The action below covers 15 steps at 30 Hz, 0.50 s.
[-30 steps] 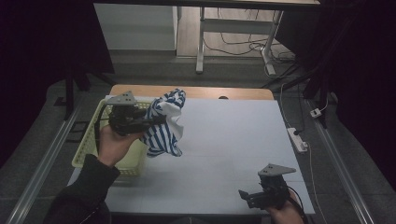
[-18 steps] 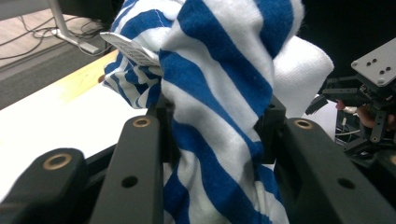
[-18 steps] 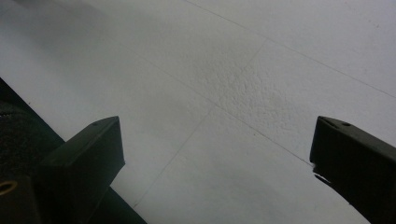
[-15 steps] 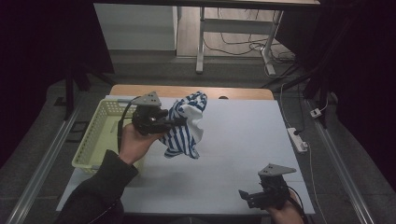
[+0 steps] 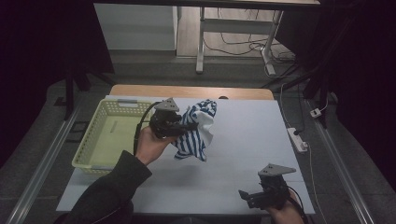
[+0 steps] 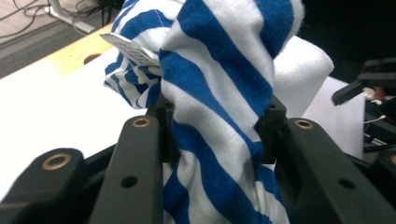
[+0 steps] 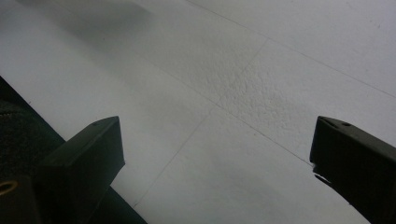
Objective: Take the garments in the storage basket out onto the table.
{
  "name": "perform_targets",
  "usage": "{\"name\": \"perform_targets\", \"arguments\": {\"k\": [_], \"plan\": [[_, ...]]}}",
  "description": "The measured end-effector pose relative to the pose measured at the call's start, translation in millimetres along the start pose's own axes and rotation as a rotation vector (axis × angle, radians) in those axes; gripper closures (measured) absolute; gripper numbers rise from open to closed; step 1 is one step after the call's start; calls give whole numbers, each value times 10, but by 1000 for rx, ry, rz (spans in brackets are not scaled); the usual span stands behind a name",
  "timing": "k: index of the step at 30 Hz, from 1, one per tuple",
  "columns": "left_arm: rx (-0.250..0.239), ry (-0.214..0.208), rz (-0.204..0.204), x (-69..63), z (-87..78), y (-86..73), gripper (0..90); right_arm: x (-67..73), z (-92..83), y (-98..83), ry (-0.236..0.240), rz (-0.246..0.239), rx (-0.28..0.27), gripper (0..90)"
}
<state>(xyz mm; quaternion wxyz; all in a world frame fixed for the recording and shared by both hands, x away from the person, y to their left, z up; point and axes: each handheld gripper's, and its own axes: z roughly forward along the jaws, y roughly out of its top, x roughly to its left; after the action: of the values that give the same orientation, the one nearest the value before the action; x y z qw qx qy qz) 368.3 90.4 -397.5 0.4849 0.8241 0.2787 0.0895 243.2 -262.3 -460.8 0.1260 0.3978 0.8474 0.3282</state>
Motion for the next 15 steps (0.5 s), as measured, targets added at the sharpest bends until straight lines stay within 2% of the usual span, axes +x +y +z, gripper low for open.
{"name": "perform_targets", "arguments": {"k": [5,15], "plan": [[24,5,-8,13,148,-64,623,0,2,1,0,-2,2,25],[107,13,-8,18,465,-249,613,4,4,0,1,-6,4,25]]}}
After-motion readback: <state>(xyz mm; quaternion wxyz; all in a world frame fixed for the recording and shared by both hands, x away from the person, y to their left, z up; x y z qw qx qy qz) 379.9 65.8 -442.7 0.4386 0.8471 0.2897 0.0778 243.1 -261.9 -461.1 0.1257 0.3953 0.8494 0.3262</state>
